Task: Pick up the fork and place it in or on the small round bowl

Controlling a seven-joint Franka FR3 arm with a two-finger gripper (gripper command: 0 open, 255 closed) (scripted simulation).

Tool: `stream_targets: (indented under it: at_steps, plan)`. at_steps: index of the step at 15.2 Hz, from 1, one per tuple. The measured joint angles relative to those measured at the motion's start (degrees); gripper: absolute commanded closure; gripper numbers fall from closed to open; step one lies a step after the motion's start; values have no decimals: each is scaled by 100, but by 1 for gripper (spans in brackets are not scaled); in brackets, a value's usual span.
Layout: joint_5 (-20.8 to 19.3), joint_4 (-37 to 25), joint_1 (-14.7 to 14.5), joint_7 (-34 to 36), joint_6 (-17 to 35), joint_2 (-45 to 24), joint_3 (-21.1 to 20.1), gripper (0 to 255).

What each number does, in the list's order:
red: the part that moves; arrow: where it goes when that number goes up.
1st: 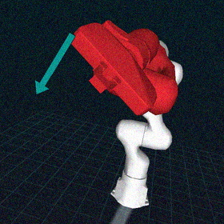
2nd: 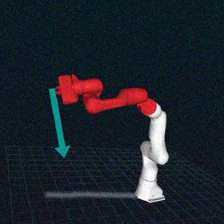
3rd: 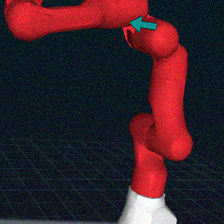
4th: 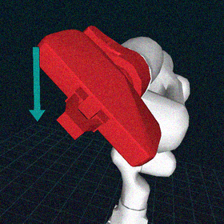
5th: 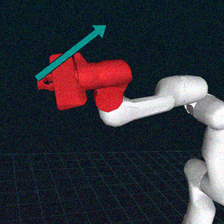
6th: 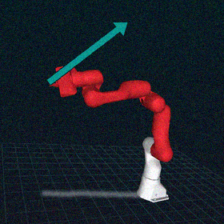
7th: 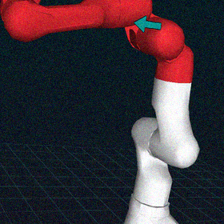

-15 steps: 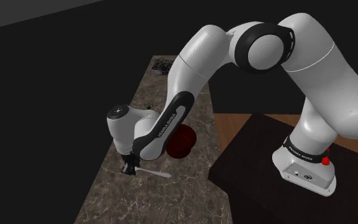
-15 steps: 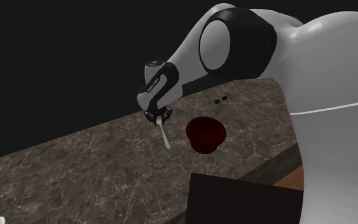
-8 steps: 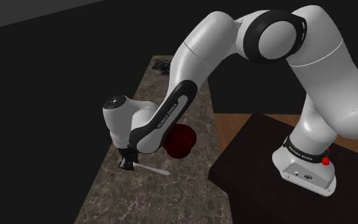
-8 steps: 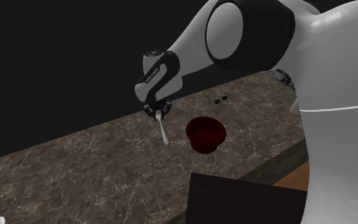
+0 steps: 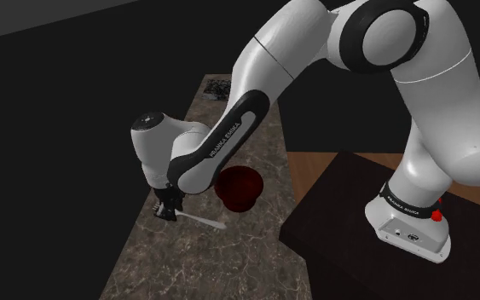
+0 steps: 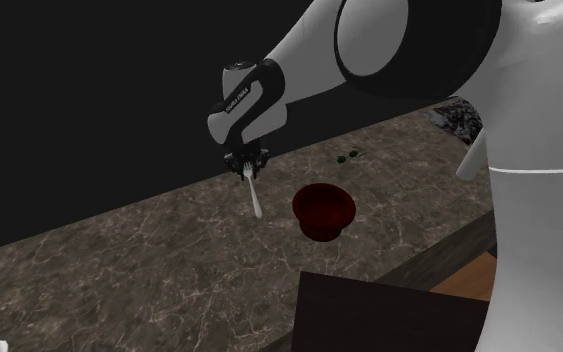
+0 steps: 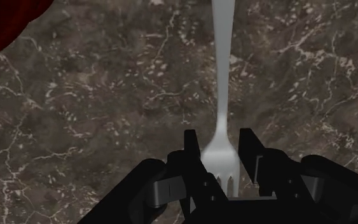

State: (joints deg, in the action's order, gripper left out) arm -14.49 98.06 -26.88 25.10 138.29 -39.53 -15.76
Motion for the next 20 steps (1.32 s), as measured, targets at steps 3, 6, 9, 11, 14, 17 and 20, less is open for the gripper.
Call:
stream_targets:
  at_steps: [3, 6, 9, 11, 14, 17, 20]
  plan:
    - [54, 53, 43, -34, -134, 188, -48, 255]
    - [106, 18, 75, -76, -301, 323, -89, 255]
    - [151, 33, 90, -86, -432, 472, -129, 255]
    - [203, 344, 241, -204, -343, 698, -151, 255]
    - [294, 1097, 544, -434, -16, 1138, -175, 255]
    - [424, 1702, 865, -747, 200, 1547, -196, 255]
    - [577, 2361, 1172, -1076, 447, 1980, -217, 255]
